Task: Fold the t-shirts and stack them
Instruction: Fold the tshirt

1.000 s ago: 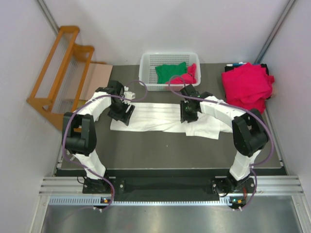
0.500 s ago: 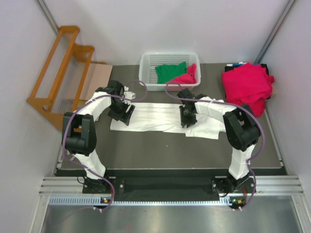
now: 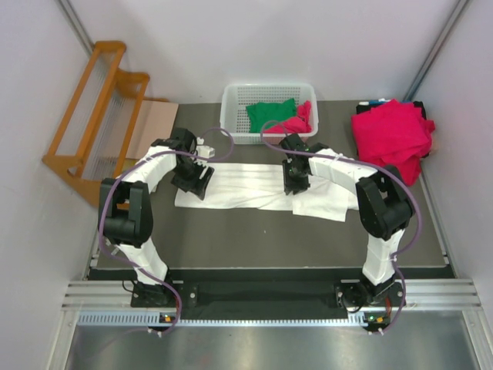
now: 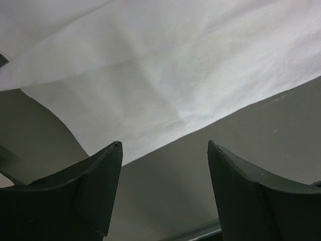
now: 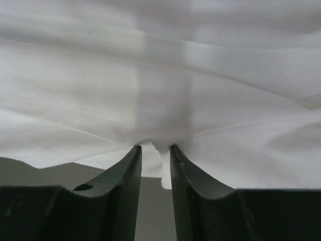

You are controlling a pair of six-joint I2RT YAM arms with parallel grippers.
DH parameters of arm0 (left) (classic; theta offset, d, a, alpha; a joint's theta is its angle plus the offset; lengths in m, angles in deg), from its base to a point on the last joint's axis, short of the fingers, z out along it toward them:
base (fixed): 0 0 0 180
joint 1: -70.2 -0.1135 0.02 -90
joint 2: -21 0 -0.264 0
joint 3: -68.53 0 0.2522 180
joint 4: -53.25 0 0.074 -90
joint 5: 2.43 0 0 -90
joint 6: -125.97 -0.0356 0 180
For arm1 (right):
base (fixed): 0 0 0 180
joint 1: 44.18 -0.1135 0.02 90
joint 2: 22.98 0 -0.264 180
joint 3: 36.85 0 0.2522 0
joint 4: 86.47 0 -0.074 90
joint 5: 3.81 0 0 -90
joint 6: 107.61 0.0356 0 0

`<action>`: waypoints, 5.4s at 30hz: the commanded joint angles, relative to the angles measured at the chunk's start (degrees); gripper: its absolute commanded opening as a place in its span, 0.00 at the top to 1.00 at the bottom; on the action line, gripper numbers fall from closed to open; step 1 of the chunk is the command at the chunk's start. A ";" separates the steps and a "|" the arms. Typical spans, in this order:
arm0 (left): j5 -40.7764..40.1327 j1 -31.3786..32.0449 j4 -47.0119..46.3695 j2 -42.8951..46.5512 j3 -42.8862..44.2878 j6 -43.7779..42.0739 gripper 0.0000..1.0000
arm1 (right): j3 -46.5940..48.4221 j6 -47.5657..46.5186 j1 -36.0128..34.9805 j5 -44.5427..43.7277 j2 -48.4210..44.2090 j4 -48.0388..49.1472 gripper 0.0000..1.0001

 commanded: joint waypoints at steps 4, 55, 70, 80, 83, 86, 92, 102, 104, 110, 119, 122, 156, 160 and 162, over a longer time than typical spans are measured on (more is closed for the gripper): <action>0.99 -0.49 -1.24 0.73 -0.98 -1.22 0.27 | 1.61 -0.30 -0.69 -0.47 -1.96 -0.18 0.71; 0.64 -0.84 -1.86 0.90 -2.04 -1.49 0.27 | 4.51 -1.18 -0.69 -1.53 1.73 -0.09 0.70; -0.42 -0.93 -2.12 0.82 -2.04 -1.66 0.27 | 4.42 -1.36 0.37 -1.26 0.06 -0.09 1.00; -0.42 -1.02 -2.47 0.90 -2.65 -1.66 0.27 | 7.06 -2.24 2.13 -1.88 -2.67 -1.76 1.00; -0.33 -1.02 -2.74 0.90 -2.83 -1.66 0.27 | 5.31 -2.76 1.51 -2.92 -3.46 -1.41 0.88; -0.33 -1.02 -2.65 0.73 -2.74 -1.57 0.27 | 4.16 -4.52 0.20 -6.35 -4.07 -1.05 0.53; -0.33 -1.02 -2.74 0.64 -2.56 -1.49 0.27 | 3.98 -9.44 -0.95 -10.57 -4.95 -1.41 0.41; -0.07 -1.10 -2.91 0.55 -2.92 -1.40 0.27 | 5.30 -15.51 -2.53 -12.69 -3.72 -3.69 0.59; 0.02 -1.02 -2.91 0.55 -2.83 -1.40 0.27 | 5.30 -16.47 -3.49 -10.85 -3.72 -3.43 0.57; -0.07 -1.10 -2.91 0.46 -2.83 -1.40 0.27 | 6.44 -18.58 -5.78 -8.65 -1.79 -3.34 0.58; -0.24 -1.28 -3.00 0.90 -3.09 -1.57 0.27 | 6.27 -19.20 -7.19 -8.21 0.58 -2.90 0.63; -0.24 -1.37 -2.91 0.90 -2.91 -1.66 0.27 | 6.18 -19.29 -7.19 -7.94 1.72 -2.64 0.63; -0.42 -1.63 -2.47 1.17 -3.53 -2.10 0.27 | 7.59 -19.46 -5.61 -10.23 4.89 -0.44 0.86; -0.42 -1.89 -2.56 1.17 -3.79 -2.19 0.27 | 7.76 -19.20 -5.35 -10.66 4.63 -0.53 0.97; -0.42 -1.98 -2.56 1.17 -3.71 -2.28 0.27 | 8.20 -19.11 -5.17 -11.45 4.02 -0.61 1.00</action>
